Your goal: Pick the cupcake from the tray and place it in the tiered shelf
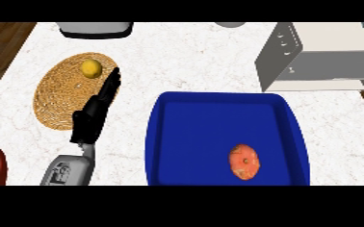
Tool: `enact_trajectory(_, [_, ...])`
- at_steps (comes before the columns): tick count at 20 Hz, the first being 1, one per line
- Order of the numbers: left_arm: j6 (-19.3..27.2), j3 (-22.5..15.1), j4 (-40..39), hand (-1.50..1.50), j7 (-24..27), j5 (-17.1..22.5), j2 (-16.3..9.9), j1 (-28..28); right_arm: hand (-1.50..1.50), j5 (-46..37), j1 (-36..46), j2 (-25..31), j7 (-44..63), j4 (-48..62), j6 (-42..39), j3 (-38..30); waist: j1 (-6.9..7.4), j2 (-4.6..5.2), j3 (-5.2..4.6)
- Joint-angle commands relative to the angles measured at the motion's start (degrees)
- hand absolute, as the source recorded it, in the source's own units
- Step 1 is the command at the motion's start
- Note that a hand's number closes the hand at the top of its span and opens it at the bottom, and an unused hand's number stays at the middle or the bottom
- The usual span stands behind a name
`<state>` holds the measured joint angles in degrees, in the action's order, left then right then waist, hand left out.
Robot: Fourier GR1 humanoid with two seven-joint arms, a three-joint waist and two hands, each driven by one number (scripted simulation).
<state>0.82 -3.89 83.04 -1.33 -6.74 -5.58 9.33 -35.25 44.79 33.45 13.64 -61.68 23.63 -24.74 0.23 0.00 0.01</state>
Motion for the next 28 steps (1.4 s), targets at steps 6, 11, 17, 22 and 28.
enact_trajectory(6, [-0.86, 1.56, -2.17, 0.00, -0.73, 0.08, -0.28, 2.66, -1.50, 8.07, 3.28, 2.38, 2.88, -4.96, -6.42, -0.95, -0.25, -0.05, -0.03])
enact_trajectory(11, [0.41, 1.33, -3.20, 0.00, 2.11, -0.66, 0.63, 0.01, -1.50, 14.75, 5.16, 3.51, 4.72, -7.58, -2.87, -8.81, -0.95, -0.34, -0.04])
enact_trajectory(17, [1.04, 0.91, -1.80, 0.00, 2.99, -1.31, 1.07, -2.15, -1.50, 17.27, 0.76, 12.26, 13.50, -11.00, -5.25, -15.61, -1.21, -0.36, -0.06])
enact_trajectory(22, [-2.33, 3.20, 0.08, 0.00, 0.82, 1.21, -2.07, -1.55, -1.50, 22.53, -4.93, 21.30, 19.10, -6.28, -15.77, -21.80, -1.28, -0.26, -0.02])
enact_trajectory(28, [0.66, 2.17, 1.27, 0.00, -2.48, -0.60, 0.22, 1.15, -1.50, 30.83, -20.11, 24.86, 16.15, -7.20, -28.98, -33.56, -2.37, -0.42, 0.06])
